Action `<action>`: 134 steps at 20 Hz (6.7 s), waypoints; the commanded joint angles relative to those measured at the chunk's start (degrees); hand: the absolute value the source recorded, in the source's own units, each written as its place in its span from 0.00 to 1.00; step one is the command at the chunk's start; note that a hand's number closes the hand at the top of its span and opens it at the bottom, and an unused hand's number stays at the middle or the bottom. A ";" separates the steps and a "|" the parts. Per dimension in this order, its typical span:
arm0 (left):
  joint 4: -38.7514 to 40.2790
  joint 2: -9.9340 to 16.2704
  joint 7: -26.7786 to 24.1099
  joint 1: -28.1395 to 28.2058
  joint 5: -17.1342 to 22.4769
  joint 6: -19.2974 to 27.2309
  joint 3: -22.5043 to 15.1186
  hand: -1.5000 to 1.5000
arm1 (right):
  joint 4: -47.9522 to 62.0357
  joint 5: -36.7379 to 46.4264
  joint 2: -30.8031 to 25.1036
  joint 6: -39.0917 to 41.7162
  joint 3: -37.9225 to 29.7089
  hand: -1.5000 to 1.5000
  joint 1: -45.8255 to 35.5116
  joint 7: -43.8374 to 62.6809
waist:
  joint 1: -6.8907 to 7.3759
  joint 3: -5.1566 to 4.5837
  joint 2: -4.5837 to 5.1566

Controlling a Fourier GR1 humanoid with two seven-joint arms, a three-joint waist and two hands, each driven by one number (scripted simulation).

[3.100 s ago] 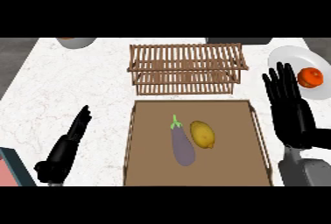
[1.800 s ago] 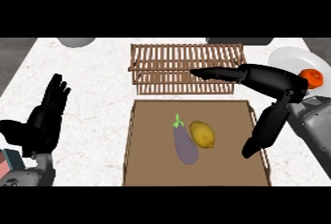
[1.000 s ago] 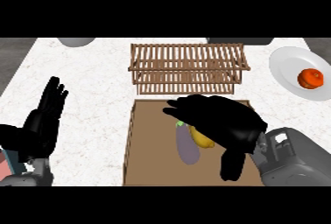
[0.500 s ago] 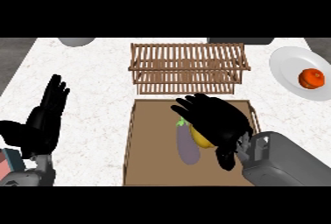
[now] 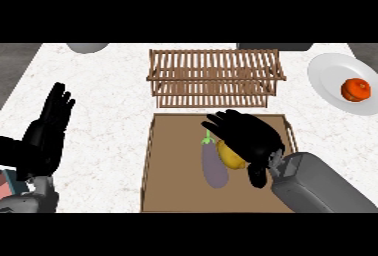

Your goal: Pick the lemon from the tray and place it in the tiered shelf

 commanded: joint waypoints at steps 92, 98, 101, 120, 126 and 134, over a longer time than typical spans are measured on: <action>-0.70 -5.54 -0.59 0.30 -4.78 -3.48 2.39 0.50 | 21.29 20.46 22.70 -58.67 -22.91 1.00 -15.73 35.15 | 0.47 -0.01 0.19; -2.60 -7.49 0.10 1.71 -6.52 -2.36 0.10 0.50 | 34.97 18.52 22.71 -65.06 -26.92 1.00 -21.60 30.24 | 1.02 0.00 0.27; -1.24 -5.61 1.03 -2.18 -5.64 -2.62 2.48 0.50 | 34.43 12.29 22.71 -70.74 -29.78 1.00 -21.49 28.73 | 1.11 0.03 0.40; 1.50 -5.32 -0.23 -1.42 -4.20 -4.42 4.56 0.50 | 33.40 -0.35 22.19 -72.42 -36.51 0.00 -26.24 15.21 | -0.41 -0.02 -0.14; -2.34 -6.10 0.43 2.25 -5.15 -4.23 3.09 0.50 | 19.25 2.67 16.12 -69.87 -38.20 0.00 -19.16 25.64 | -1.37 -0.02 -0.61; -2.06 -5.67 2.60 0.55 -5.71 -2.47 4.64 0.50 | -9.25 -2.26 7.71 -57.10 -41.61 0.00 -0.83 34.71 | -2.37 0.02 -0.68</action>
